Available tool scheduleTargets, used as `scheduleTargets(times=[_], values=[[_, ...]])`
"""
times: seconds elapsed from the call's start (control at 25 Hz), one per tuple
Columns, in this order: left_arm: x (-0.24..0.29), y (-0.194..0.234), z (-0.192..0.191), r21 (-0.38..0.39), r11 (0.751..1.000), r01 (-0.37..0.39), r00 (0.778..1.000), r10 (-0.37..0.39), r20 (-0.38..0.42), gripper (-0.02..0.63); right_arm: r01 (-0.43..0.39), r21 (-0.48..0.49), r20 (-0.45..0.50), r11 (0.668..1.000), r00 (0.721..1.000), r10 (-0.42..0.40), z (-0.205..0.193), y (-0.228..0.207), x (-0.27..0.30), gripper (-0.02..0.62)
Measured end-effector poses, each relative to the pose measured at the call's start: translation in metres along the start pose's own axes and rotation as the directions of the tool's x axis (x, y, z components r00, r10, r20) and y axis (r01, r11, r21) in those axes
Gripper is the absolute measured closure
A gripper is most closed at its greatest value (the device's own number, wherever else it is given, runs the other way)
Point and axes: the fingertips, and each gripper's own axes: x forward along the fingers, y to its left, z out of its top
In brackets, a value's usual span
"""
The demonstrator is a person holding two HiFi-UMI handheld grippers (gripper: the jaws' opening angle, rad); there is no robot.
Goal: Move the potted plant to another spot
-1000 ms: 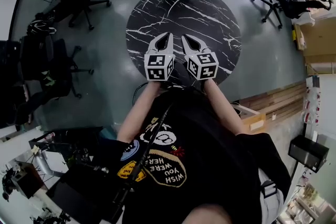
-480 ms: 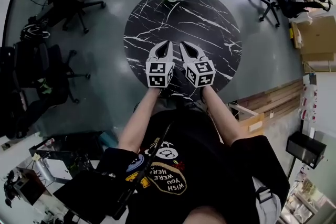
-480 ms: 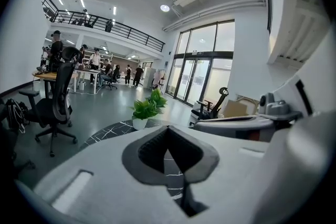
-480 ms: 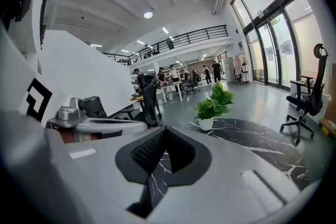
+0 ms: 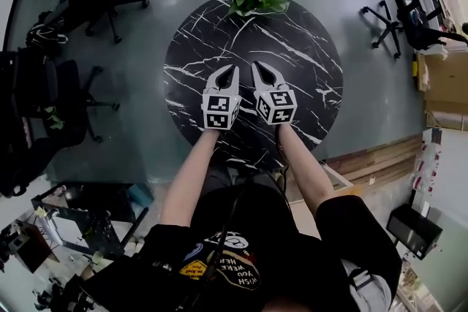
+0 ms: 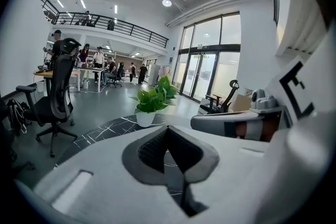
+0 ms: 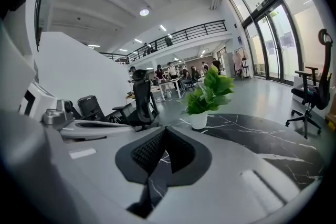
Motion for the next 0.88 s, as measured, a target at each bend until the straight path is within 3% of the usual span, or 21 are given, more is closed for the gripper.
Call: scheduleTargets(times=[0.32,0.4,0.64,0.8,0.88], values=[[0.078,0.062,-0.019,0.018,0.999,-0.040,0.999,0.040,-0.021,0.601,0.080,-0.037,0.013,0.996,0.997,-0.080,-0.022,-0.056,0.119,0.591],[0.092,0.076,-0.017,0.011,0.999,-0.041,0.999,0.041,-0.018,0.603,0.092,-0.032,0.025,0.995,0.996,-0.091,-0.024,-0.069,0.149,0.514],[0.115,0.102,-0.003,-0.040,0.999,-0.024,0.999,0.026,0.035,0.602,0.144,-0.067,0.051,0.987,0.989,-0.141,-0.029,-0.105,0.226,0.192],[0.124,0.113,0.005,-0.038,0.999,-0.009,0.999,0.011,0.053,0.602,0.197,-0.104,0.025,0.975,0.980,-0.195,-0.032,-0.129,0.260,0.060],[0.130,0.117,0.008,-0.037,0.999,-0.003,0.998,0.005,0.066,0.602,0.214,-0.085,0.012,0.973,0.977,-0.213,-0.029,-0.140,0.271,0.051]])
